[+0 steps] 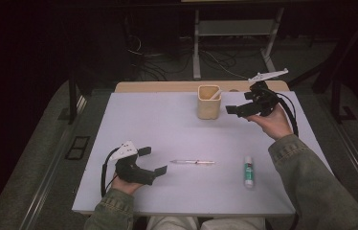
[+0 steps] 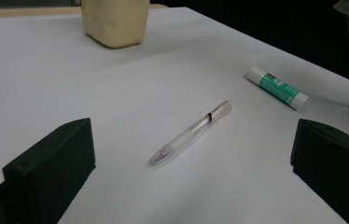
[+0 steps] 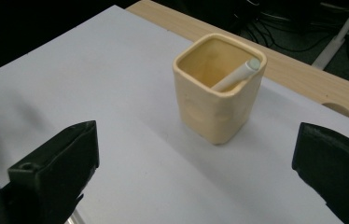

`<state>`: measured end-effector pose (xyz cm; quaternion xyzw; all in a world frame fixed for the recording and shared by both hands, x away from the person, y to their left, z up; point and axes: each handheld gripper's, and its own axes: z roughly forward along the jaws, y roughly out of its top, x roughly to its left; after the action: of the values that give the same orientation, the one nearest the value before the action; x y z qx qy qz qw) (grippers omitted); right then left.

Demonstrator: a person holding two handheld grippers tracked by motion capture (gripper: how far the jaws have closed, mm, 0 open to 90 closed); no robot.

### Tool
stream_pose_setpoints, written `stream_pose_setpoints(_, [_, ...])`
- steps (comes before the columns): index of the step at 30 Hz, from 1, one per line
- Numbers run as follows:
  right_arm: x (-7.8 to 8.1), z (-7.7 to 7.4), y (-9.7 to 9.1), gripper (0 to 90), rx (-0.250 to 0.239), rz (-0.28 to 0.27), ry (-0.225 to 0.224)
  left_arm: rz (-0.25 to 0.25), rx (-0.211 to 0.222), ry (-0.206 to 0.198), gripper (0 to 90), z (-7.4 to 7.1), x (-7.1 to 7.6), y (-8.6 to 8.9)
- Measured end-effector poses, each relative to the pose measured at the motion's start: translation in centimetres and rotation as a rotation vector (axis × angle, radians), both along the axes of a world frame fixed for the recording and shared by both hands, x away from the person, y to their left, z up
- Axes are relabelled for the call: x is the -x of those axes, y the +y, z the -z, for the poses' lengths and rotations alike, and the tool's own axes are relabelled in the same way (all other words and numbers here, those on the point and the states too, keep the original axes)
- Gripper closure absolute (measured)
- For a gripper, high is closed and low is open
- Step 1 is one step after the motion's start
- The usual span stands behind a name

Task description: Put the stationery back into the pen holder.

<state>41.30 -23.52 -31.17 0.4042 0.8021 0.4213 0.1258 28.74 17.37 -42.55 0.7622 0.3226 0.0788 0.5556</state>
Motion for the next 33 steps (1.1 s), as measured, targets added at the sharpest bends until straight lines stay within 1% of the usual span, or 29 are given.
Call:
stream_pose_setpoints(2, [0.4,0.1,-0.2,0.3,0.006,0.005,0.005,0.001,-0.002,-0.001,0.0,0.0,0.0,0.0])
stream_pose_setpoints(6, [1.3,0.2,-0.5,0.3,0.001,0.018,0.032,0.000,-0.004,-0.001,0.0,0.0,0.0,0.0])
stream_pose_setpoints(8, [1.7,0.3,-0.7,0.3,0.006,0.020,0.034,-0.001,-0.006,0.000,0.0,0.0,0.0,0.0])
stream_pose_setpoints(13, [2.5,0.8,-1.0,0.3,-0.002,0.025,0.052,-0.004,-0.007,0.001,0.0,0.0,0.0,0.0])
stream_pose_setpoints(16, [3.0,1.3,-1.1,0.3,-0.011,0.025,0.061,-0.003,-0.008,-0.001,0.0,0.0,0.0,0.0])
stream_pose_setpoints(19, [3.4,2.1,-1.3,0.3,-0.034,0.026,0.073,-0.004,-0.007,0.000,0.0,0.0,0.0,0.0])
stream_pose_setpoints(22, [3.7,2.9,-1.3,0.3,-0.031,0.027,0.082,-0.003,-0.007,0.000,0.0,0.0,0.0,0.0])
stream_pose_setpoints(24, [4.0,3.4,-1.3,0.3,-0.037,0.027,0.096,-0.004,-0.006,-0.001,0.0,0.0,0.0,0.0])
stream_pose_setpoints(33, [5.3,4.6,-1.4,0.3,-0.055,0.024,0.127,-0.005,-0.007,0.000,0.0,0.0,0.0,0.0])
